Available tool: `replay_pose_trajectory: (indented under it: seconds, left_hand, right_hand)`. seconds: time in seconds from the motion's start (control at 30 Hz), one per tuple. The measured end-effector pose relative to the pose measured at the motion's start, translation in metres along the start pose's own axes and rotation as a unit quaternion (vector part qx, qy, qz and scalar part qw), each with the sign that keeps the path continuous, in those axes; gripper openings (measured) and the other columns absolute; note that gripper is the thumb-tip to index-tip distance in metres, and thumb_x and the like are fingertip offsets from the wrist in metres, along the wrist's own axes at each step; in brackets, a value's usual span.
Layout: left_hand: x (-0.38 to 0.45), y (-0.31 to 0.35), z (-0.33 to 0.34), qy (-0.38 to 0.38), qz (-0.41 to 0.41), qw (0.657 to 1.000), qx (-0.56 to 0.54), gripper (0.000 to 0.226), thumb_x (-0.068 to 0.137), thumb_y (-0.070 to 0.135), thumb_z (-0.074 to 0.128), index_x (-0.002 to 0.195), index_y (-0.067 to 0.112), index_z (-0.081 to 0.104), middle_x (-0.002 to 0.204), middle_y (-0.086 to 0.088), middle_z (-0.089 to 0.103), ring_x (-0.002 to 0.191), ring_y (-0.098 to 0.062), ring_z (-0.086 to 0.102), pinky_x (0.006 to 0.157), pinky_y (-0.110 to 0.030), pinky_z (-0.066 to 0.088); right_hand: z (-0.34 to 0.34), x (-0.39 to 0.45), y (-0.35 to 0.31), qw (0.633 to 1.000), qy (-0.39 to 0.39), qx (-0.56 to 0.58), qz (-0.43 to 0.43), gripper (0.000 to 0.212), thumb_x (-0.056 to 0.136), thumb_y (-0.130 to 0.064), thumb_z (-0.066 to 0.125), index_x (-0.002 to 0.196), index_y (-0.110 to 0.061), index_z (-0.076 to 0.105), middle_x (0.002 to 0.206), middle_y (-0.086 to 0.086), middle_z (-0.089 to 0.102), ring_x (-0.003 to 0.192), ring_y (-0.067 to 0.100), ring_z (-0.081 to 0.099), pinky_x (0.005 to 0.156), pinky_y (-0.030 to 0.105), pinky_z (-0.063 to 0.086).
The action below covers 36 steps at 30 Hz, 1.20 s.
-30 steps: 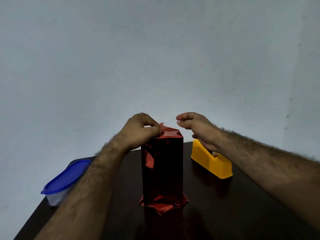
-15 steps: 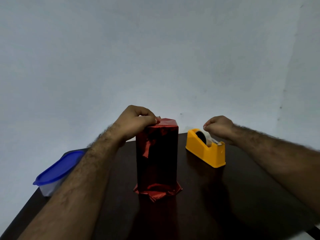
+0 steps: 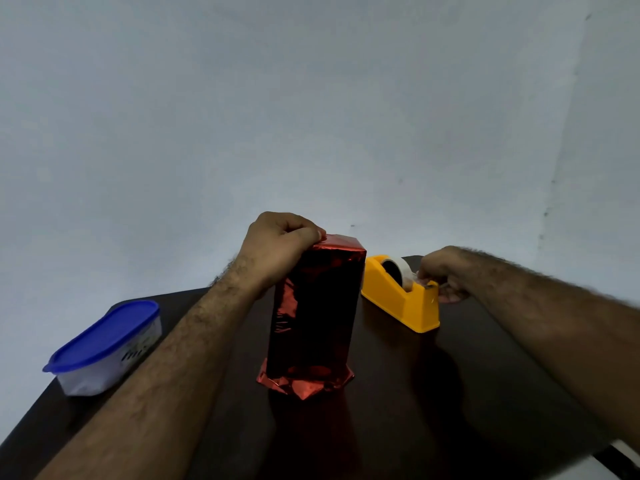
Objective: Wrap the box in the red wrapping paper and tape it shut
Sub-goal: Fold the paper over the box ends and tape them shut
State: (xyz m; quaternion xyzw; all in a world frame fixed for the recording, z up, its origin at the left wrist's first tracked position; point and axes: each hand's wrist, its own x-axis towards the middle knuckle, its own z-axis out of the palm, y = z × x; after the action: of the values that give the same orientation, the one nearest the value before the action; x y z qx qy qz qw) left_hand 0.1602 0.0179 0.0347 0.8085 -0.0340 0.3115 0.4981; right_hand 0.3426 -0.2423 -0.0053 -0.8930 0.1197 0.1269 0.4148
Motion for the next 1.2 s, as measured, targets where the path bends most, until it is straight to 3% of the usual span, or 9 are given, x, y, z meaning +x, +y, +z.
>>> replay_pose_trajectory:
  seconds: [0.17, 0.27, 0.37, 0.43, 0.57, 0.77, 0.97, 1.07, 1.2]
  left_hand:
    - [0.003, -0.004, -0.003, -0.006, 0.000, 1.000, -0.004, 0.015, 0.092, 0.022, 0.071, 0.090, 0.023, 0.086, 0.097, 0.010, 0.082, 0.096, -0.008, 0.076, 0.090, -0.039, 0.063]
    - [0.004, -0.006, -0.004, -0.008, 0.000, 1.000, -0.011, 0.014, 0.087, 0.027, 0.072, 0.088, 0.023, 0.086, 0.097, 0.009, 0.082, 0.097, -0.010, 0.076, 0.092, -0.041, 0.063]
    - [0.005, -0.008, -0.004, -0.013, 0.000, 1.000, -0.012, 0.015, 0.089, 0.023, 0.072, 0.091, 0.023, 0.086, 0.098, 0.009, 0.082, 0.098, -0.010, 0.076, 0.094, -0.042, 0.062]
    - [0.005, -0.009, -0.005, -0.015, 0.003, 1.000, -0.011, 0.016, 0.088, 0.025, 0.071, 0.092, 0.023, 0.086, 0.098, 0.009, 0.082, 0.099, -0.012, 0.077, 0.095, -0.044, 0.062]
    - [0.005, -0.010, -0.007, -0.009, 0.003, 1.000, -0.014, 0.019, 0.084, 0.028, 0.069, 0.092, 0.024, 0.087, 0.097, 0.008, 0.082, 0.099, -0.013, 0.077, 0.096, -0.045, 0.061]
    - [0.007, -0.012, -0.010, -0.005, -0.003, 1.000, -0.014, 0.016, 0.089, 0.023, 0.070, 0.091, 0.024, 0.086, 0.096, 0.009, 0.082, 0.099, -0.011, 0.076, 0.097, -0.044, 0.061]
    - [0.007, -0.013, -0.010, 0.001, -0.003, 1.000, -0.020, 0.016, 0.084, 0.027, 0.072, 0.090, 0.022, 0.086, 0.094, 0.007, 0.082, 0.096, -0.012, 0.077, 0.095, -0.043, 0.061]
    - [0.008, -0.014, -0.011, 0.000, -0.005, 1.000, -0.018, 0.014, 0.089, 0.022, 0.072, 0.089, 0.024, 0.086, 0.094, 0.008, 0.082, 0.096, -0.011, 0.077, 0.094, -0.041, 0.061]
    - [0.007, -0.012, -0.010, -0.001, -0.004, 1.000, -0.022, 0.015, 0.087, 0.024, 0.071, 0.090, 0.023, 0.086, 0.094, 0.008, 0.082, 0.096, -0.010, 0.076, 0.094, -0.040, 0.061]
  right_hand:
    - [-0.003, -0.004, -0.004, 0.999, -0.024, 0.048, 0.005, 0.028, 0.102, -0.020, 0.063, 0.128, -0.010, 0.063, 0.125, 0.010, 0.059, 0.107, 0.029, 0.064, 0.062, 0.042, 0.061]
    - [-0.007, -0.008, -0.005, 0.995, -0.031, 0.100, 0.002, 0.030, 0.104, -0.018, 0.061, 0.132, -0.006, 0.061, 0.143, 0.013, 0.053, 0.129, 0.037, 0.058, 0.078, 0.049, 0.064]
    - [-0.012, -0.010, 0.001, 0.986, -0.057, 0.153, -0.015, 0.024, 0.103, -0.015, 0.061, 0.125, -0.004, 0.060, 0.141, 0.012, 0.052, 0.136, 0.039, 0.054, 0.088, 0.057, 0.061]
    - [-0.014, -0.009, 0.010, 0.979, -0.076, 0.185, -0.029, 0.023, 0.104, -0.013, 0.059, 0.125, -0.004, 0.056, 0.137, 0.013, 0.053, 0.132, 0.037, 0.056, 0.086, 0.056, 0.062]
    - [-0.009, -0.004, 0.032, 0.965, -0.059, 0.247, -0.059, 0.018, 0.096, -0.008, 0.065, 0.114, -0.004, 0.062, 0.127, 0.017, 0.057, 0.111, 0.032, 0.066, 0.059, 0.045, 0.065]
    - [0.003, 0.001, 0.054, 0.930, -0.039, 0.357, -0.074, 0.030, 0.084, 0.005, 0.069, 0.112, -0.001, 0.061, 0.115, 0.015, 0.057, 0.101, 0.028, 0.070, 0.054, 0.035, 0.064]
    - [0.012, 0.007, 0.063, 0.911, -0.037, 0.405, -0.073, 0.036, 0.087, 0.005, 0.071, 0.121, 0.000, 0.060, 0.115, 0.014, 0.060, 0.099, 0.025, 0.070, 0.055, 0.031, 0.063]
    - [0.014, 0.012, 0.066, 0.912, -0.043, 0.404, -0.061, 0.031, 0.088, 0.008, 0.071, 0.115, -0.002, 0.061, 0.122, 0.016, 0.062, 0.106, 0.027, 0.070, 0.065, 0.035, 0.065]
    - [0.013, 0.004, 0.068, 0.962, -0.011, 0.269, -0.041, 0.020, 0.092, 0.007, 0.069, 0.110, 0.001, 0.065, 0.108, 0.017, 0.069, 0.091, 0.023, 0.070, 0.074, 0.038, 0.063]
